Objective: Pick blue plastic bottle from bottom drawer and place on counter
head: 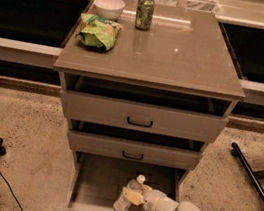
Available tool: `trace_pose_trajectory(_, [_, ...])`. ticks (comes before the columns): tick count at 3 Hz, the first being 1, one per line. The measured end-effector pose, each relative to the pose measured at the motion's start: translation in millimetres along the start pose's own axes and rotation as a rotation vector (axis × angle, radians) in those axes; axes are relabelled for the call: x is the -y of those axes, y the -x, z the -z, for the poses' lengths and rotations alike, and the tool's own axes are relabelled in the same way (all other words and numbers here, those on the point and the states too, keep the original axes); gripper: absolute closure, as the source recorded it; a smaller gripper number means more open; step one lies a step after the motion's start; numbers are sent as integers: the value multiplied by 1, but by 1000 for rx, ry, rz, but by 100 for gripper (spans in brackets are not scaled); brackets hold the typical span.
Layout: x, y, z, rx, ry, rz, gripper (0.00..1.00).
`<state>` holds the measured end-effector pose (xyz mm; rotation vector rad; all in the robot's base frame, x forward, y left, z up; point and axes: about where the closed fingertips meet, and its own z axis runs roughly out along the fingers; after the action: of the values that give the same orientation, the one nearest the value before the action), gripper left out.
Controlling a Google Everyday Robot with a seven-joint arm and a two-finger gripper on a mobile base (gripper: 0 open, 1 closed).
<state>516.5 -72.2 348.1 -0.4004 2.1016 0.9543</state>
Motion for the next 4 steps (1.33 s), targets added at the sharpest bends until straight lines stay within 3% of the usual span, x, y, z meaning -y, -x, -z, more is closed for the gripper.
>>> trace_pose_trajectory(1, [-43, 43, 39, 71, 37, 313, 100])
trace_pose_trajectory(2, [-75, 83, 75, 133, 67, 500, 100])
trace_pose_trajectory(3, [-116, 148, 137, 208, 92, 666, 100])
trace_pose_trajectory(4, [-136, 230, 220, 317, 86, 750, 100])
